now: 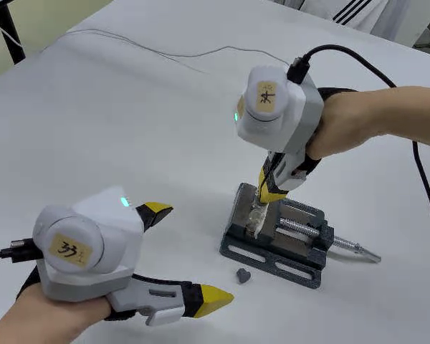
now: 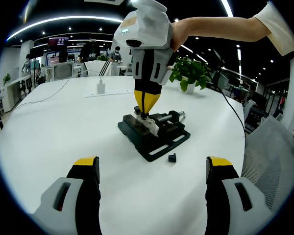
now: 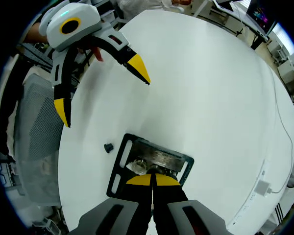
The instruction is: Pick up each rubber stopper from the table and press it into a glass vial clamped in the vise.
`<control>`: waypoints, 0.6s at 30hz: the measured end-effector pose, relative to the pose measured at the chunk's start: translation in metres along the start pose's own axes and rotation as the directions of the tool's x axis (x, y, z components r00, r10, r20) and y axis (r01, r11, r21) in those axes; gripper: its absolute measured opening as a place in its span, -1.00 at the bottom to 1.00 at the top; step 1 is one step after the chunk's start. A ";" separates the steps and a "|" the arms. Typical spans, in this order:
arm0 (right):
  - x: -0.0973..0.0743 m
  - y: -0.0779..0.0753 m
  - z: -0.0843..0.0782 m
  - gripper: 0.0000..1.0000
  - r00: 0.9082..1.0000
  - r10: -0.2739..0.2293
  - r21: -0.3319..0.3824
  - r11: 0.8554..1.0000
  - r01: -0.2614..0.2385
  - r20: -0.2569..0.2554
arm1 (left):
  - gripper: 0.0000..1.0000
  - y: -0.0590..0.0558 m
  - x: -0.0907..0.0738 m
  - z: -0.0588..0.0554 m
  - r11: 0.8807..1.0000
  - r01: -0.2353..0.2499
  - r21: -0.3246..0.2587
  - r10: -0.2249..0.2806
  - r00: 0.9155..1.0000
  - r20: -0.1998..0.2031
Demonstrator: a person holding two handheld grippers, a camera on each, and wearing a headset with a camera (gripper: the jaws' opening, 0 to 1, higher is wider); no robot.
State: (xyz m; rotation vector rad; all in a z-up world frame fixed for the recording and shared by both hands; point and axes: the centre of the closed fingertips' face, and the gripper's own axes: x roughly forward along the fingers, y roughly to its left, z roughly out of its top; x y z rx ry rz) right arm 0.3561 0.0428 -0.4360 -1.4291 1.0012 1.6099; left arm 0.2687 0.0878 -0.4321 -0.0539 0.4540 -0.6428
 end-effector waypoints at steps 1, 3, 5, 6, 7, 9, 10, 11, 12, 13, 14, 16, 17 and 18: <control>0.000 0.000 0.000 -1.00 1.000 -0.002 -0.012 1.000 0.002 -0.007 | 0.77 0.000 0.000 -0.001 1.000 0.000 -0.002 0.000 1.000 -0.002; 0.001 0.000 0.001 -1.00 1.000 -0.014 -0.025 1.000 0.013 -0.028 | 0.77 0.001 0.001 -0.002 1.000 -0.001 0.000 0.001 1.000 -0.004; 0.002 0.000 0.001 -1.00 0.998 -0.020 -0.039 0.999 0.018 -0.055 | 0.77 0.001 0.001 -0.002 1.000 -0.001 -0.003 0.001 1.000 -0.002; 0.002 0.000 0.001 -1.00 0.998 -0.017 -0.041 0.999 0.015 -0.058 | 0.77 0.001 0.001 -0.001 1.000 -0.001 -0.002 0.001 1.000 -0.002; 0.002 -0.001 0.001 -1.00 0.998 -0.013 -0.027 1.000 0.011 -0.063 | 0.77 0.001 0.001 -0.001 1.000 -0.002 -0.001 0.002 1.000 -0.001; 0.001 -0.001 0.000 -1.00 0.998 -0.013 -0.034 0.999 0.011 -0.061 | 0.77 0.001 0.000 0.001 1.000 -0.003 0.003 0.003 1.000 0.000; 0.001 -0.001 0.000 -1.00 0.998 -0.013 -0.021 1.000 0.012 -0.056 | 0.77 0.002 -0.001 0.002 1.000 -0.004 0.003 0.004 1.000 0.002; 0.001 -0.001 -0.001 -1.00 0.999 -0.015 -0.027 1.000 0.013 -0.047 | 0.76 0.002 -0.001 0.003 1.000 -0.007 0.003 0.007 1.000 0.006; 0.000 0.000 -0.001 -1.00 0.999 -0.014 -0.007 1.000 0.014 -0.036 | 0.76 0.002 -0.002 0.003 1.000 -0.009 0.003 0.009 1.000 0.007; 0.000 0.000 -0.002 -1.00 0.999 -0.015 -0.003 1.000 0.015 -0.029 | 0.76 0.002 -0.002 0.003 1.000 -0.008 0.003 0.008 1.000 0.006; 0.000 0.000 -0.002 -1.00 1.000 -0.016 0.004 1.000 0.016 -0.019 | 0.76 0.001 -0.002 0.004 1.000 -0.008 0.010 0.008 1.000 0.005; 0.000 0.000 -0.001 -1.00 1.000 -0.020 0.000 1.000 0.020 -0.013 | 0.76 -0.001 -0.003 0.006 1.000 -0.005 0.013 0.005 1.000 0.005; 0.000 0.000 -0.001 -1.00 1.000 -0.022 0.016 1.000 0.022 -0.012 | 0.76 -0.003 -0.004 0.007 1.000 -0.005 0.015 0.005 1.000 0.009; 0.000 0.001 -0.001 -1.00 1.000 -0.023 0.015 1.000 0.023 -0.012 | 0.76 -0.004 -0.004 0.008 1.000 -0.003 0.016 0.003 1.000 0.009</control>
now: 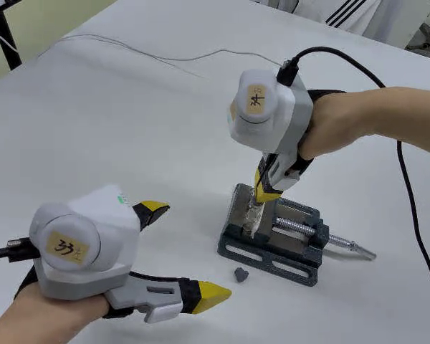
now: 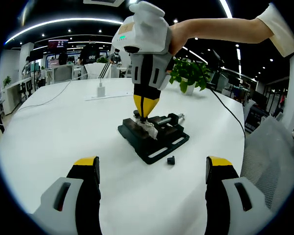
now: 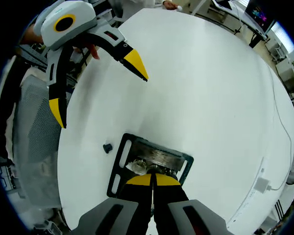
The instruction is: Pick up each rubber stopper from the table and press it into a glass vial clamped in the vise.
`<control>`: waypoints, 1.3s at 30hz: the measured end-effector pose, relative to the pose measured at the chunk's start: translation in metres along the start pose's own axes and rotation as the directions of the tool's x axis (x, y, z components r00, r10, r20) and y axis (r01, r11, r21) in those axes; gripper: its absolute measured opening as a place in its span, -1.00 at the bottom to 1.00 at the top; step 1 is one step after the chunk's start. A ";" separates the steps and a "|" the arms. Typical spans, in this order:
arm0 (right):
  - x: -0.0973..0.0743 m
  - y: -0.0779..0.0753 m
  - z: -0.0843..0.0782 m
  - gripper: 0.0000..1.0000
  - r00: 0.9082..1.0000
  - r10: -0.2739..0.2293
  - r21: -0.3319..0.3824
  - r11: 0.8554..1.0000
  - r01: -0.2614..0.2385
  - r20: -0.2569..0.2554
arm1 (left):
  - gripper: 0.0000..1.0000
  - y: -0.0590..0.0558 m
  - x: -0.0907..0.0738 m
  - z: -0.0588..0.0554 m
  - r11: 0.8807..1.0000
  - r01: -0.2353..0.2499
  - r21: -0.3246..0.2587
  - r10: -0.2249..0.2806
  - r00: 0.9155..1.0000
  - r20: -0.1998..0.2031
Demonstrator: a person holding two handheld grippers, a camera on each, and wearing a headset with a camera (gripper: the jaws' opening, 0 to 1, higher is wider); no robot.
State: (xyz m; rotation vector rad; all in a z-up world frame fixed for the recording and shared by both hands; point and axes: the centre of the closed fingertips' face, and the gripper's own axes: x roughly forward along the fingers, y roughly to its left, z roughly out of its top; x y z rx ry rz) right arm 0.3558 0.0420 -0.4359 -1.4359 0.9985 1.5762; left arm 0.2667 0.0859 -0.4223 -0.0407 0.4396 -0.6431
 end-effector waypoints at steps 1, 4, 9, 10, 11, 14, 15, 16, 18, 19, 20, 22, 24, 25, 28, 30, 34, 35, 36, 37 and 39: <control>0.000 0.000 0.000 -1.00 1.000 -0.001 0.007 1.000 0.001 0.001 | 0.76 -0.002 -0.001 0.001 1.000 0.001 0.004 -0.001 1.000 0.001; -0.001 0.001 -0.001 -1.00 1.000 -0.014 0.024 1.000 0.013 0.023 | 0.76 -0.004 -0.003 0.004 1.000 0.001 0.012 -0.001 1.000 0.004; -0.001 0.001 0.000 -1.00 0.999 -0.011 0.041 0.999 0.009 0.041 | 0.76 -0.008 -0.005 0.005 1.000 0.005 0.022 -0.005 1.000 0.002; -0.001 0.001 0.000 -1.00 0.999 -0.014 0.039 0.999 0.012 0.038 | 0.76 -0.009 -0.006 0.006 1.000 0.005 0.026 -0.005 1.000 0.001; -0.001 0.002 0.000 -1.00 0.999 -0.021 0.030 0.999 0.020 0.038 | 0.76 -0.011 -0.008 0.006 1.000 0.005 0.028 -0.005 1.000 0.001; -0.001 0.002 -0.001 -1.00 0.998 -0.042 0.033 0.999 0.040 0.053 | 0.76 -0.011 -0.010 0.006 1.000 0.000 0.030 0.000 1.000 0.001; -0.001 0.002 -0.001 -1.00 0.997 -0.052 0.031 0.998 0.050 0.062 | 0.76 -0.011 -0.010 0.006 1.000 -0.001 0.030 0.001 1.000 -0.001; -0.002 0.003 -0.002 -1.00 0.995 -0.062 0.020 0.998 0.060 0.080 | 0.76 -0.012 -0.011 0.006 1.000 -0.004 0.031 0.004 1.000 0.001; -0.002 0.002 -0.001 -1.00 0.991 -0.073 0.047 0.997 0.068 0.114 | 0.77 -0.014 -0.013 0.007 1.000 -0.004 0.029 0.004 1.000 0.005; -0.002 0.001 -0.002 -1.00 0.988 -0.078 0.072 0.995 0.069 0.131 | 0.77 -0.014 -0.014 0.007 1.000 -0.005 0.031 0.005 1.000 0.005; -0.003 0.001 -0.002 -1.00 0.987 -0.081 0.072 0.995 0.071 0.137 | 0.76 -0.015 -0.014 0.007 0.999 -0.005 0.034 0.005 1.000 0.004; -0.003 0.002 -0.002 -1.00 0.984 -0.093 0.073 0.994 0.083 0.150 | 0.76 -0.014 -0.015 0.006 0.999 -0.007 0.033 0.007 1.000 0.003; -0.002 0.002 -0.001 -1.00 0.981 -0.114 0.051 0.993 0.107 0.160 | 0.77 -0.014 -0.016 0.006 0.999 -0.008 0.035 0.007 1.000 0.004; -0.002 0.002 -0.001 -1.00 0.980 -0.120 0.040 0.993 0.115 0.162 | 0.77 -0.015 -0.016 0.007 0.999 -0.008 0.036 0.008 1.000 0.005; -0.002 0.001 -0.001 -1.00 0.976 -0.139 0.048 0.990 0.133 0.167 | 0.77 -0.016 -0.015 0.010 0.999 -0.007 0.038 0.006 1.000 0.013; -0.003 0.001 -0.001 -1.00 0.973 -0.149 0.067 0.988 0.139 0.174 | 0.77 -0.018 -0.015 0.012 0.999 -0.004 0.040 0.003 1.000 0.017; -0.003 0.000 -0.001 -1.00 0.971 -0.155 0.062 0.987 0.146 0.183 | 0.76 -0.019 -0.015 0.011 0.999 0.003 0.051 -0.003 1.000 0.014; -0.003 0.000 -0.001 -1.00 0.971 -0.156 0.064 0.987 0.146 0.184 | 0.77 -0.019 -0.015 0.012 0.999 0.003 0.047 -0.004 1.000 0.018; -0.003 0.000 -0.001 -1.00 0.970 -0.157 0.074 0.987 0.146 0.184 | 0.77 -0.019 -0.016 0.013 0.999 0.002 0.044 -0.003 1.000 0.022; -0.003 0.000 -0.001 -1.00 0.970 -0.158 0.073 0.987 0.147 0.184 | 0.77 -0.019 -0.016 0.013 0.999 0.001 0.045 -0.002 1.000 0.022; -0.003 0.000 -0.001 -1.00 0.970 -0.161 0.063 0.986 0.151 0.184 | 0.77 -0.018 -0.017 0.012 0.999 0.000 0.046 -0.001 1.000 0.019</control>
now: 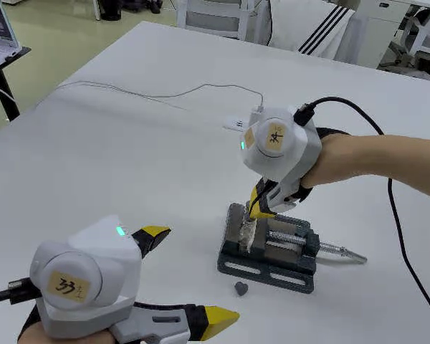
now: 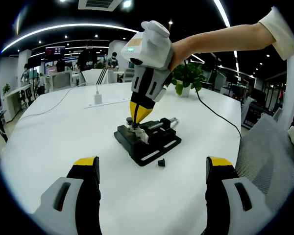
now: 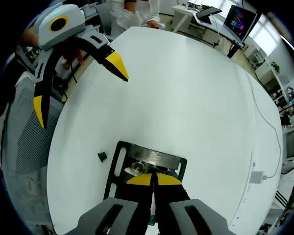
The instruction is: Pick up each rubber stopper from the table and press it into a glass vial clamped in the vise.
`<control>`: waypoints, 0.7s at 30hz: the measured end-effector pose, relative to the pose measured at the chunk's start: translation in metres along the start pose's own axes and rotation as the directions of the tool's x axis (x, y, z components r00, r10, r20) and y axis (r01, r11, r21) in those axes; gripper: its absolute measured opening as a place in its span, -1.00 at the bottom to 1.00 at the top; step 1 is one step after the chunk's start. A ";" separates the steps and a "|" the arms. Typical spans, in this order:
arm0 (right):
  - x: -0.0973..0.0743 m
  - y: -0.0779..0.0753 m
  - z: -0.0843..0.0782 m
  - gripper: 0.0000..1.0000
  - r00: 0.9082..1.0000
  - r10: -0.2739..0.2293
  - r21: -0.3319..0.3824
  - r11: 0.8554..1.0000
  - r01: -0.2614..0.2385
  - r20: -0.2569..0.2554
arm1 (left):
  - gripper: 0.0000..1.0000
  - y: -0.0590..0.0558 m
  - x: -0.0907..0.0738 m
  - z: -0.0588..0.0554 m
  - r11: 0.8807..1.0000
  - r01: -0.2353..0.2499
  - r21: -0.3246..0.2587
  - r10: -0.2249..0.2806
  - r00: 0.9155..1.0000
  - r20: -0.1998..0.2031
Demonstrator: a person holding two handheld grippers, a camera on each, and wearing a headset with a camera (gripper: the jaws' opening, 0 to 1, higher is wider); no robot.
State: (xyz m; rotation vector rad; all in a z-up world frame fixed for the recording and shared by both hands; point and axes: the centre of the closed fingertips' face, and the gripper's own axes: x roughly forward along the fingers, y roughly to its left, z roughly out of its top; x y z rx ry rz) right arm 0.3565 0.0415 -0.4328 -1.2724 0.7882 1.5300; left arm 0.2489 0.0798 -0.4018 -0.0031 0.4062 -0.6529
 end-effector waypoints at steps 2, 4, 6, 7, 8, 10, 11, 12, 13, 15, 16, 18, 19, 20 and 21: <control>0.000 0.000 0.000 -1.00 1.000 -0.006 0.003 1.000 0.006 0.003 | 0.77 0.001 -0.001 0.000 1.000 -0.001 0.001 0.001 1.000 -0.001; 0.000 0.000 0.000 -1.00 1.000 -0.010 0.008 1.000 0.010 0.009 | 0.77 0.001 -0.002 -0.001 1.000 -0.003 0.001 0.003 1.000 -0.001; 0.000 -0.001 0.000 -1.00 1.000 -0.013 0.008 1.000 0.013 0.015 | 0.77 0.002 -0.003 -0.001 1.000 -0.004 0.001 0.004 1.000 -0.001; 0.000 -0.002 0.000 -1.00 1.000 -0.020 0.013 1.000 0.020 0.020 | 0.77 0.002 -0.003 -0.001 1.000 -0.006 0.002 0.006 1.000 -0.001; -0.001 -0.003 0.000 -1.00 0.999 -0.027 0.018 0.999 0.027 0.022 | 0.77 0.003 -0.004 -0.001 1.000 -0.007 0.002 0.007 1.000 -0.001; -0.001 -0.005 0.000 -0.97 0.999 -0.038 0.020 0.999 0.038 0.028 | 0.77 0.004 -0.004 -0.001 1.000 -0.009 0.000 0.009 1.000 0.000; -0.002 -0.005 -0.001 -0.94 0.999 -0.039 0.023 0.999 0.039 0.026 | 0.77 0.004 -0.004 -0.001 1.000 -0.009 0.000 0.009 1.000 -0.001; -0.003 -0.005 -0.001 -0.91 0.999 -0.043 0.024 0.999 0.042 0.029 | 0.77 0.004 -0.004 -0.001 1.000 -0.009 0.003 0.009 1.000 -0.004; -0.003 -0.004 -0.002 -0.89 0.999 -0.042 0.025 0.999 0.041 0.030 | 0.77 0.004 -0.004 -0.001 1.000 -0.008 0.004 0.008 1.000 -0.004; -0.005 0.002 -0.003 -0.84 0.999 -0.025 0.026 0.999 0.024 0.037 | 0.77 0.004 -0.004 -0.001 1.000 -0.008 0.004 0.008 1.000 -0.003; -0.005 0.003 -0.003 -0.81 0.999 -0.030 0.025 0.999 0.029 0.045 | 0.77 0.005 -0.004 -0.001 1.000 -0.009 0.005 0.009 1.000 -0.003; -0.008 0.004 0.000 -0.74 0.995 -0.057 0.034 0.998 0.054 0.078 | 0.77 0.005 -0.004 -0.001 1.000 -0.008 0.005 0.008 1.000 -0.004; -0.009 0.005 0.002 -0.70 0.994 -0.058 0.044 0.998 0.054 0.096 | 0.77 0.005 -0.004 -0.001 1.000 -0.007 0.006 0.007 1.000 -0.005; -0.011 0.007 0.005 -0.66 0.989 -0.074 0.076 0.995 0.064 0.128 | 0.77 0.005 -0.004 -0.001 1.000 -0.006 0.007 0.006 1.000 -0.006; -0.012 0.008 0.005 -0.59 0.986 -0.082 0.089 0.994 0.070 0.144 | 0.77 0.005 -0.005 -0.001 1.000 -0.006 0.009 0.006 1.000 -0.008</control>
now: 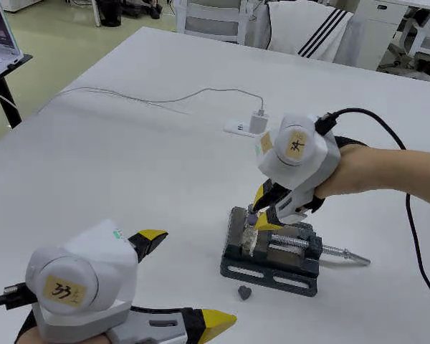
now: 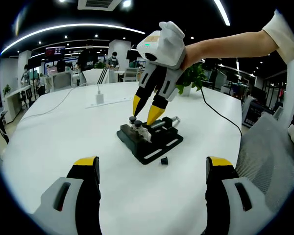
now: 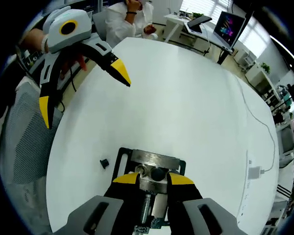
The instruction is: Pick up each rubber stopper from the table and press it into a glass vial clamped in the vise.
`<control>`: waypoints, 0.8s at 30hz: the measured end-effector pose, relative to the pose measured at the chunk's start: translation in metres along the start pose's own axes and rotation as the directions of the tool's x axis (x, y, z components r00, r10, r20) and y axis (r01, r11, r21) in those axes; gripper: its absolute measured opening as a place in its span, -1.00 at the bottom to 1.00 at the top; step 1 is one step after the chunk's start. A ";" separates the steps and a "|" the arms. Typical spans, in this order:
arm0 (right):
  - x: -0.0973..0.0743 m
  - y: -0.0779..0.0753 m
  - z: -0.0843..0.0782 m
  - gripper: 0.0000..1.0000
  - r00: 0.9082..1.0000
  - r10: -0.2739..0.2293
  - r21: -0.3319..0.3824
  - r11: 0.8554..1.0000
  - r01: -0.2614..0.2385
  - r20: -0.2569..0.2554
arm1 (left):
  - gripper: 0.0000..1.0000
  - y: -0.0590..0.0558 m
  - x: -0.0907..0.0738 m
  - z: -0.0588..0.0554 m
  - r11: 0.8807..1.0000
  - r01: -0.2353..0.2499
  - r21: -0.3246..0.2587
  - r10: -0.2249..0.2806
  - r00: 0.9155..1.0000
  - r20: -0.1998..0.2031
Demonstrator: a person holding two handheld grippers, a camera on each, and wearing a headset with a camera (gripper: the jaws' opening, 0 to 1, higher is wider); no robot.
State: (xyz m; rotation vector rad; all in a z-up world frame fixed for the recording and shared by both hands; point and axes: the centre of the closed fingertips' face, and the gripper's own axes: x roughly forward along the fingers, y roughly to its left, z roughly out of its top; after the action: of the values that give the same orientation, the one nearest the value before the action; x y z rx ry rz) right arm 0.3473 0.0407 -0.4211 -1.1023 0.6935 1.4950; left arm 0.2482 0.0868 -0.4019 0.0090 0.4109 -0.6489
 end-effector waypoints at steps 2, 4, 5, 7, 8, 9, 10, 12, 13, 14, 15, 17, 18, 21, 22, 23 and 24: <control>-0.002 0.005 0.001 -0.46 0.999 -0.013 0.036 0.999 0.012 0.039 | 0.77 0.001 0.000 -0.001 1.000 0.002 0.003 -0.002 1.000 -0.004; -0.005 0.010 0.001 -0.32 0.997 -0.029 0.060 0.998 0.025 0.071 | 0.77 0.001 -0.001 -0.001 1.000 0.003 0.009 -0.003 1.000 -0.009; -0.006 0.012 0.002 -0.28 0.995 -0.040 0.081 0.996 0.032 0.091 | 0.77 0.001 -0.001 -0.001 1.000 0.006 0.010 -0.006 1.000 -0.011; -0.009 0.017 0.002 -0.19 0.990 -0.058 0.128 0.991 0.041 0.131 | 0.77 0.002 -0.002 -0.002 1.000 0.009 0.022 -0.009 1.000 -0.021; -0.010 0.019 0.002 -0.15 0.985 -0.080 0.154 0.986 0.056 0.153 | 0.77 0.003 -0.002 -0.001 1.000 0.012 0.026 -0.011 1.000 -0.024; -0.011 0.021 0.002 -0.10 0.982 -0.090 0.170 0.983 0.061 0.168 | 0.77 0.004 -0.002 -0.001 1.000 0.013 0.028 -0.013 1.000 -0.026; -0.012 0.024 0.002 -0.07 0.978 -0.098 0.187 0.980 0.063 0.184 | 0.77 0.004 -0.002 0.000 0.999 0.015 0.032 -0.015 1.000 -0.027; -0.014 0.030 0.004 -0.02 0.967 -0.125 0.237 0.969 0.071 0.222 | 0.77 0.005 -0.003 0.000 0.999 0.020 0.044 -0.018 0.999 -0.035; -0.015 0.035 0.004 0.00 0.962 -0.140 0.260 0.963 0.076 0.236 | 0.77 0.005 -0.003 0.000 0.999 0.026 0.048 -0.024 0.999 -0.040; -0.016 0.036 0.004 0.02 0.955 -0.159 0.278 0.957 0.086 0.249 | 0.77 0.005 -0.003 0.000 0.998 0.027 0.053 -0.025 0.999 -0.045; -0.016 0.039 0.005 0.05 0.949 -0.174 0.291 0.952 0.094 0.262 | 0.77 0.006 -0.003 -0.001 0.998 0.031 0.059 -0.028 0.998 -0.049; -0.018 0.044 0.007 0.05 0.931 -0.218 0.338 0.934 0.112 0.294 | 0.77 0.006 -0.004 -0.001 0.997 0.036 0.065 -0.032 0.998 -0.055; -0.017 0.048 0.007 0.06 0.922 -0.237 0.365 0.924 0.116 0.306 | 0.77 0.006 -0.004 -0.002 0.997 0.039 0.066 -0.035 0.998 -0.058; -0.014 0.058 0.007 0.07 0.907 -0.273 0.409 0.903 0.127 0.320 | 0.77 0.006 -0.004 -0.003 0.996 0.045 0.075 -0.040 0.997 -0.066; -0.014 0.060 0.006 0.06 0.903 -0.283 0.419 0.898 0.131 0.323 | 0.77 0.005 -0.004 -0.003 0.996 0.047 0.076 -0.042 0.997 -0.067; -0.012 0.062 0.005 0.05 0.899 -0.297 0.430 0.892 0.141 0.322 | 0.77 0.005 -0.004 -0.003 0.996 0.050 0.077 -0.045 0.997 -0.068; -0.011 0.063 0.004 0.04 0.896 -0.309 0.438 0.886 0.151 0.317 | 0.77 0.004 -0.004 -0.004 0.996 0.053 0.078 -0.047 0.996 -0.070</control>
State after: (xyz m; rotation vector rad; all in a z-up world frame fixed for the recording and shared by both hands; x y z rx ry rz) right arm 0.2847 0.0252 -0.4183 -0.5334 0.5388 1.2327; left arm 0.2465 0.0930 -0.4045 0.0972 0.4514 -0.7155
